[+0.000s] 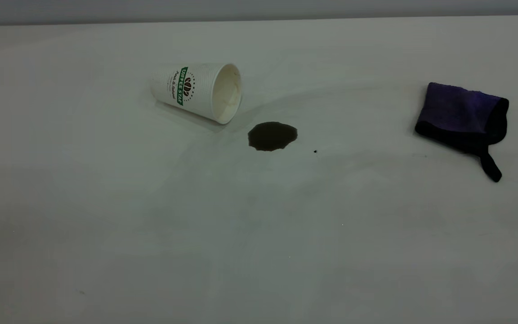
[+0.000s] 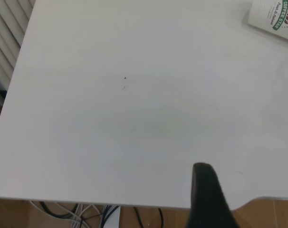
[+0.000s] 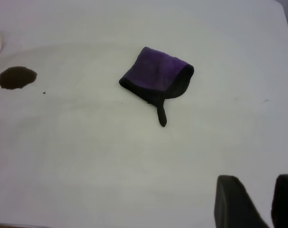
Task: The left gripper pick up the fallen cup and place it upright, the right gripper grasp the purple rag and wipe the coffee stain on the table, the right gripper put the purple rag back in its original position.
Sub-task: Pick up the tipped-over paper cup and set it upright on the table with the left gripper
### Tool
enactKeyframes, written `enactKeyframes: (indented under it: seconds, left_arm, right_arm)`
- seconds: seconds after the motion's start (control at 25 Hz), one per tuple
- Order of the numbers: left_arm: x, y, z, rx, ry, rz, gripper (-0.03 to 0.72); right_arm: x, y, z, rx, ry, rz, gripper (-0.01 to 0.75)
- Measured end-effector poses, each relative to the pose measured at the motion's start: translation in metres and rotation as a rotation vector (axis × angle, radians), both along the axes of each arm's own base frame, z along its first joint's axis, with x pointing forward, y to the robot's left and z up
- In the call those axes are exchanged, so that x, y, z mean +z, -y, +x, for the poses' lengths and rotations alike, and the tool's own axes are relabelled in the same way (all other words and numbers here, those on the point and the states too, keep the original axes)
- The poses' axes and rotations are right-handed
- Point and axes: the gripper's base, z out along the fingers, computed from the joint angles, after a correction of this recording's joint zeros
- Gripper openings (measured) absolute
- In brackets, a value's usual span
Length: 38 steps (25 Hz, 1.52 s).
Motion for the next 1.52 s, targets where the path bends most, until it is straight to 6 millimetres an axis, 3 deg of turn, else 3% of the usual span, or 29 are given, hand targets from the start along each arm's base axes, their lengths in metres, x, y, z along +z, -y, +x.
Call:
enactKeyframes:
  seconds: [0.44,0.56,0.68,0.84,1.12,1.24,1.32,1.52]
  left_arm:
    - [0.006,0.000,0.003,0.003,-0.035,-0.005,0.505]
    - [0.019,-0.001,0.016,0.004,-0.084,-0.005,0.505]
    - [0.035,-0.003,0.045,0.007,-0.143,0.003,0.505]
    - [0.052,-0.009,0.102,0.007,-0.216,0.039,0.517]
    - [0.053,-0.004,0.227,-0.133,-0.381,0.083,0.705]
    - [0.037,0.023,0.284,-0.242,-0.466,0.118,0.710]
    - [0.017,0.049,0.323,-0.292,-0.535,0.167,0.708]
    - [-0.034,0.136,0.398,-0.346,-0.666,0.361,0.708]
  right_arm:
    - [0.000,0.000,0.000,0.000,0.000,0.000,0.238]
    - [0.000,0.000,0.000,0.000,0.000,0.000,0.238]
    - [0.000,0.000,0.000,0.000,0.000,0.000,0.238]
    - [0.000,0.000,0.000,0.000,0.000,0.000,0.238]
    - [0.000,0.000,0.000,0.000,0.000,0.000,0.238]
    - [0.000,0.000,0.000,0.000,0.000,0.000,0.238]
    - [0.000,0.000,0.000,0.000,0.000,0.000,0.238]
    - [0.000,0.000,0.000,0.000,0.000,0.000,0.238]
